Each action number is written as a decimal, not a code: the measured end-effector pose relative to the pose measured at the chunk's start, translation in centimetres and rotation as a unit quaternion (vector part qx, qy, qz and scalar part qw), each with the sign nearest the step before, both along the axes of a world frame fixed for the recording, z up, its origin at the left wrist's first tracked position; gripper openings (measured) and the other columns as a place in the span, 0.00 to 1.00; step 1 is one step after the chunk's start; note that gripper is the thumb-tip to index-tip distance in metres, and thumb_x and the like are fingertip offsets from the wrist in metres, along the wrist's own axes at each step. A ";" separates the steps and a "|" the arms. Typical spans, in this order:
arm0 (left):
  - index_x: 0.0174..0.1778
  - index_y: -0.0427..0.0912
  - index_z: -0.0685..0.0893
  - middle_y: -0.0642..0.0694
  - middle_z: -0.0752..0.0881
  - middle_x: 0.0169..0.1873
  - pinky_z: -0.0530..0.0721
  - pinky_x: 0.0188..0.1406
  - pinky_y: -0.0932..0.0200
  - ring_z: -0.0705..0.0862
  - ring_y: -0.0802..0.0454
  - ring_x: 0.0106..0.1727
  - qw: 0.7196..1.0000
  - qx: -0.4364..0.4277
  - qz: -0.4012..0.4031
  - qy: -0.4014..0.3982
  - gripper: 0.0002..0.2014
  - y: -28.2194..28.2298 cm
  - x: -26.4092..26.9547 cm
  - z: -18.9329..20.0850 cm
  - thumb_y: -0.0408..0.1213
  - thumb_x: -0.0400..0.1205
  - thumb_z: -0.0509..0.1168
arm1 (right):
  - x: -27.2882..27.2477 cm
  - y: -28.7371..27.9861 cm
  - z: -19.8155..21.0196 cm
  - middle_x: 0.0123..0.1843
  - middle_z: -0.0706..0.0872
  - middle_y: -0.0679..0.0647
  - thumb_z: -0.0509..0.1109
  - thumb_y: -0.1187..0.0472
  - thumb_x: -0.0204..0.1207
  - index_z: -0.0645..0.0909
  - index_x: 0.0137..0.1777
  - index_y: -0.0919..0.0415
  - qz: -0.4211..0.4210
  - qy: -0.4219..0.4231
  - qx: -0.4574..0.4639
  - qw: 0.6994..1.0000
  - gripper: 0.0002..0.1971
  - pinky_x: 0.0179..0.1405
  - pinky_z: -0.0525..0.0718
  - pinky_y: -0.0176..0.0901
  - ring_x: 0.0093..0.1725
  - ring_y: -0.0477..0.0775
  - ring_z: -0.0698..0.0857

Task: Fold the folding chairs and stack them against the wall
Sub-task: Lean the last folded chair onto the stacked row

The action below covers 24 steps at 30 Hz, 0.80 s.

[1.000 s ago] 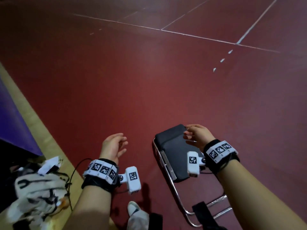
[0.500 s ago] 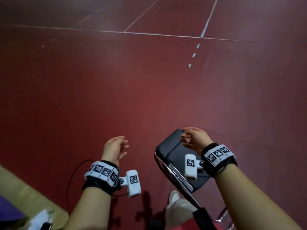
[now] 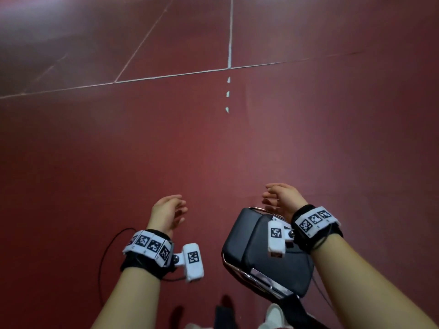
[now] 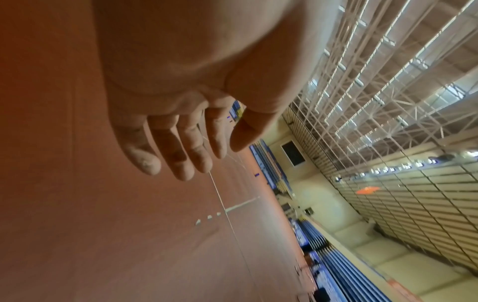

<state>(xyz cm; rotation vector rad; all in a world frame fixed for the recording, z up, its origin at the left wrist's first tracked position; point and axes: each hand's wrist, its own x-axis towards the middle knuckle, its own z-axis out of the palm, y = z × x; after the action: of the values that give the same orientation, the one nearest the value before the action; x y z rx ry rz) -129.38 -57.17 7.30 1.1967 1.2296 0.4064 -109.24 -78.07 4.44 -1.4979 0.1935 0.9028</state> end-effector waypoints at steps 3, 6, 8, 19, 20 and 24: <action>0.49 0.44 0.83 0.45 0.86 0.40 0.78 0.37 0.57 0.84 0.50 0.39 0.998 -0.019 -0.058 0.005 0.10 3.1 2.9 -1.4 0.27 0.85 0.59 | 0.5 1.2 -1.2 0.38 0.82 0.58 0.60 0.71 0.82 0.79 0.51 0.60 -0.064 0.011 -0.007 0.998 0.07 0.35 0.81 0.45 0.34 0.57 0.83; 0.49 0.44 0.83 0.45 0.86 0.39 0.78 0.37 0.57 0.84 0.49 0.38 0.991 -0.027 -0.128 0.019 0.10 6.4 5.8 -2.8 0.26 0.85 0.59 | 0.4 2.5 -2.9 0.37 0.81 0.59 0.61 0.71 0.82 0.78 0.54 0.62 -0.142 0.017 -0.013 0.990 0.07 0.35 0.78 0.46 0.33 0.57 0.82; 0.49 0.43 0.83 0.45 0.86 0.38 0.77 0.37 0.57 0.83 0.49 0.37 0.984 -0.025 -0.177 0.022 0.10 9.3 7.5 -3.6 0.25 0.84 0.59 | -0.2 4.0 -3.9 0.36 0.80 0.59 0.60 0.71 0.82 0.77 0.55 0.62 -0.200 0.019 -0.011 0.980 0.08 0.35 0.74 0.43 0.32 0.57 0.80; 0.48 0.45 0.83 0.47 0.85 0.37 0.74 0.37 0.58 0.83 0.50 0.36 0.916 -0.013 -0.389 0.093 0.10 15.9 13.9 -8.1 0.26 0.83 0.59 | -6.9 8.6 -7.9 0.37 0.83 0.57 0.61 0.68 0.83 0.79 0.49 0.57 -0.392 0.080 -0.002 0.916 0.08 0.35 0.78 0.44 0.35 0.56 0.83; 0.46 0.46 0.84 0.48 0.85 0.37 0.73 0.37 0.58 0.83 0.51 0.36 0.908 -0.013 -0.406 0.100 0.11 15.3 14.2 -8.5 0.26 0.83 0.59 | -7.3 8.4 -8.3 0.38 0.83 0.57 0.61 0.68 0.83 0.79 0.49 0.57 -0.401 0.085 0.000 0.912 0.08 0.36 0.78 0.44 0.35 0.56 0.84; 0.42 0.48 0.84 0.49 0.85 0.36 0.69 0.37 0.58 0.83 0.52 0.37 0.887 -0.011 -0.445 0.126 0.12 11.8 15.1 -11.2 0.27 0.82 0.59 | -8.1 6.4 -11.1 0.38 0.83 0.57 0.61 0.68 0.84 0.79 0.50 0.57 -0.424 0.103 -0.008 0.900 0.07 0.37 0.79 0.45 0.36 0.55 0.84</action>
<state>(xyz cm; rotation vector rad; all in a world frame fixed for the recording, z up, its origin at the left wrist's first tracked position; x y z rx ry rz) -114.32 -45.35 -3.94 1.6813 0.7617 -0.4599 -117.32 -71.68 -6.64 -1.1432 0.9319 0.3353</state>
